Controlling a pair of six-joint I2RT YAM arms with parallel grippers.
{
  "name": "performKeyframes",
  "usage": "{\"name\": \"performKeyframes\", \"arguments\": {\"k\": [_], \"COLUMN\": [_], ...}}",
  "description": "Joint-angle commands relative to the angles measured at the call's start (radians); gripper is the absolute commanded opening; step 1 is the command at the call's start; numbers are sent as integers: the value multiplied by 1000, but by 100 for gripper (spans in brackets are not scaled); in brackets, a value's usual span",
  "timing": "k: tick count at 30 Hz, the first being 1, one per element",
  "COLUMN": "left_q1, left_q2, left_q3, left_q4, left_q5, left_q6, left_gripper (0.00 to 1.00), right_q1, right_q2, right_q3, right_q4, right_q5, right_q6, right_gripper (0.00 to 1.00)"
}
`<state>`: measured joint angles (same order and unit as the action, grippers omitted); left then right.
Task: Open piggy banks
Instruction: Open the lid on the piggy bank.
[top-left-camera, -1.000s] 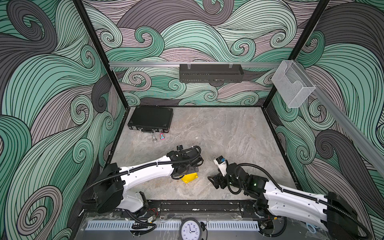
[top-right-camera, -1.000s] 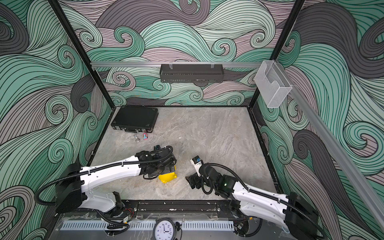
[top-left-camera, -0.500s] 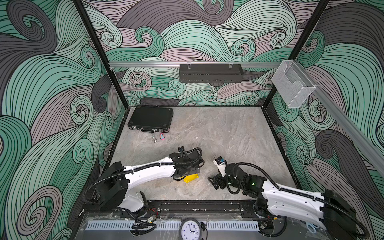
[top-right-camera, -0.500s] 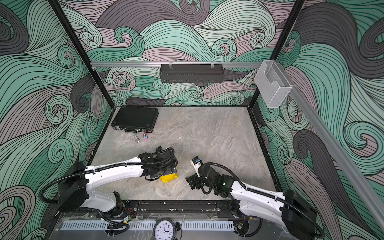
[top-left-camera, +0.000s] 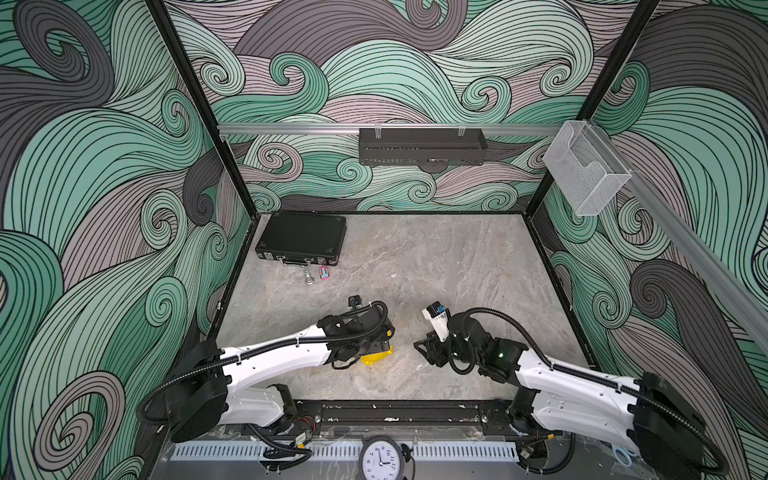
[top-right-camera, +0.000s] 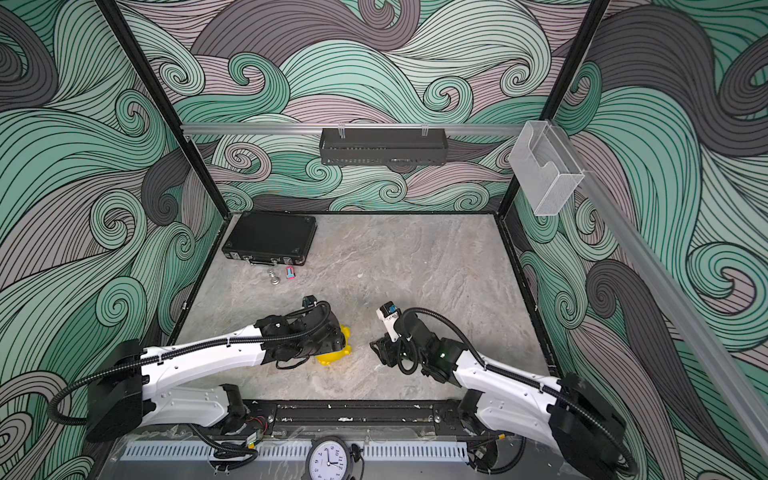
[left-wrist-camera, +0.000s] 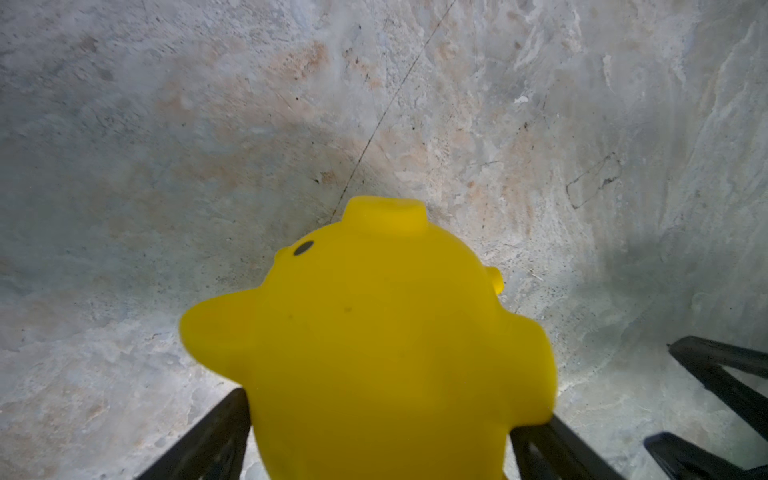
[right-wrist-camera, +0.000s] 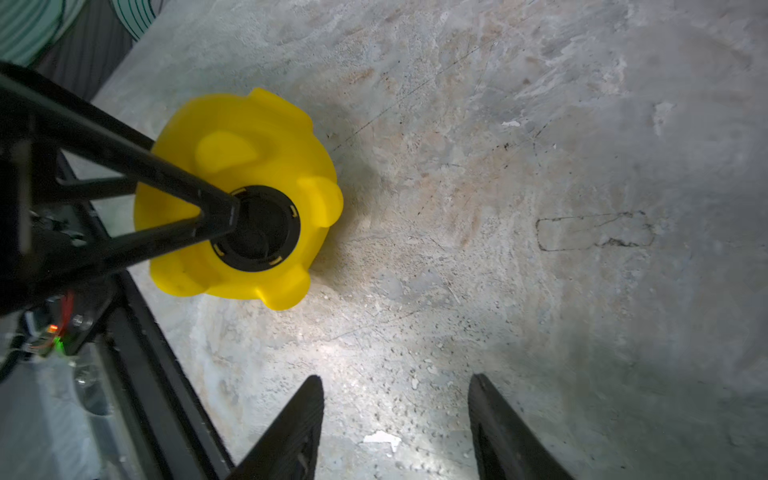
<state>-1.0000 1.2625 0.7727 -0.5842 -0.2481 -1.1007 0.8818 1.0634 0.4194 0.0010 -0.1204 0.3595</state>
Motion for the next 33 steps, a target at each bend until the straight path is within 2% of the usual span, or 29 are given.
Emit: {"name": "performKeyframes", "arguments": {"k": [1, 4, 7, 20, 28, 33], "left_q1": [35, 54, 83, 145, 167, 186], "left_q2": [2, 9, 26, 94, 100, 97], "left_q3": [-37, -31, -8, 92, 143, 155], "left_q4": [-22, -12, -25, -54, -59, -50], "left_q5": [15, 18, 33, 107, 158, 172], "left_q6": [69, 107, 159, 271, 295, 305], "left_gripper": [88, 88, 88, 88, 91, 92], "right_q1": [-35, -43, -47, -72, -80, -80], "right_q2": [60, 124, 174, 439, 507, 524], "right_q3": [45, 78, 104, 233, 223, 223], "right_q4": [68, 115, 177, 320, 381, 407], "right_q5": [-177, -233, -286, -388, -418, -428], "right_q6": [11, 20, 41, 41, 50, 48], "right_gripper": [35, 20, 14, 12, 11, 15]}}
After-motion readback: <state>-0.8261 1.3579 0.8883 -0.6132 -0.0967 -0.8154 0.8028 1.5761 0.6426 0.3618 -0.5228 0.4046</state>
